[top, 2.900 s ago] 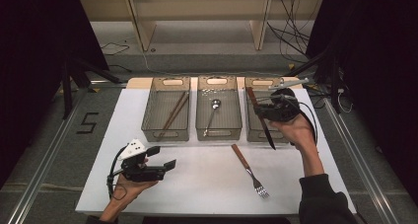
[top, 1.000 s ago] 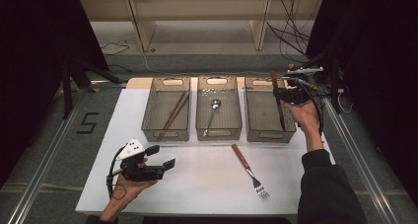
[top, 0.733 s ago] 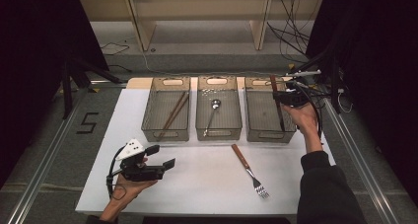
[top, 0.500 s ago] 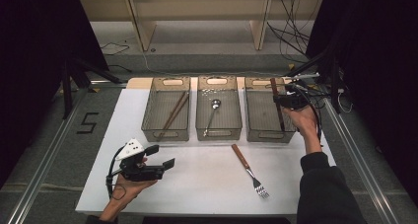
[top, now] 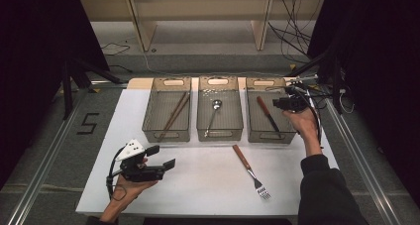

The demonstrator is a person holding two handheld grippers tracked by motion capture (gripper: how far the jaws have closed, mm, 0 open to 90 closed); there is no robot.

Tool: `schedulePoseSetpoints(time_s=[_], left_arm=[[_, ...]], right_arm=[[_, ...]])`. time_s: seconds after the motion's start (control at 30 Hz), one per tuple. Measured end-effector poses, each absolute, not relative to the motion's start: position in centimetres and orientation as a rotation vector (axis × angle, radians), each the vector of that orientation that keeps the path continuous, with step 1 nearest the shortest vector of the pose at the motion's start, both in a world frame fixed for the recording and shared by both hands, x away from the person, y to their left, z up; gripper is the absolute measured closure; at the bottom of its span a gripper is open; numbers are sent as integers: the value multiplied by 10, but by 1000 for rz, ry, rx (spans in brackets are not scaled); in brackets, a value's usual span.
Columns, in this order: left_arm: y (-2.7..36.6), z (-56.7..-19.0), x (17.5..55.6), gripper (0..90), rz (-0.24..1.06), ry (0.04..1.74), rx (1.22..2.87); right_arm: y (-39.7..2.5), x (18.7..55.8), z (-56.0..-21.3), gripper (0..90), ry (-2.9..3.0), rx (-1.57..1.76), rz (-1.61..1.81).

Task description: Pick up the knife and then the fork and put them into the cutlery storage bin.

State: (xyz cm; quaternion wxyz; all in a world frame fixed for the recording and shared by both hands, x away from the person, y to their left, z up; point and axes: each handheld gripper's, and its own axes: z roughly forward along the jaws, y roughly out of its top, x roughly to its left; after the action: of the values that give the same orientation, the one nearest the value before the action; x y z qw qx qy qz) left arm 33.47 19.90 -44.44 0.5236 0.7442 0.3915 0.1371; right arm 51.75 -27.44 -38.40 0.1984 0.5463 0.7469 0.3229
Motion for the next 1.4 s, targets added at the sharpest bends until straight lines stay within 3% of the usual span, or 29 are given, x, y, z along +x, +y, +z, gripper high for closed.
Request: schedulePoseSetpoints(time_s=[0.27, 0.43, 0.7, 1.4], left_arm=[[201, -444, 335, 171, 341, 938, 1771], [201, -444, 335, 171, 344, 940, 1764], [201, -444, 334, 171, 352, 938, 1755], [201, -444, 333, 171, 364, 933, 1750]], right_arm=[[-261, 502, -370, 396, 2128, 1474, 982], [-249, 483, -359, 339, 2166, 1406, 1023], [-228, 453, -353, 318, 2238, 1308, 1089], [-198, 411, -388, 286, 2407, 1257, 1074]])
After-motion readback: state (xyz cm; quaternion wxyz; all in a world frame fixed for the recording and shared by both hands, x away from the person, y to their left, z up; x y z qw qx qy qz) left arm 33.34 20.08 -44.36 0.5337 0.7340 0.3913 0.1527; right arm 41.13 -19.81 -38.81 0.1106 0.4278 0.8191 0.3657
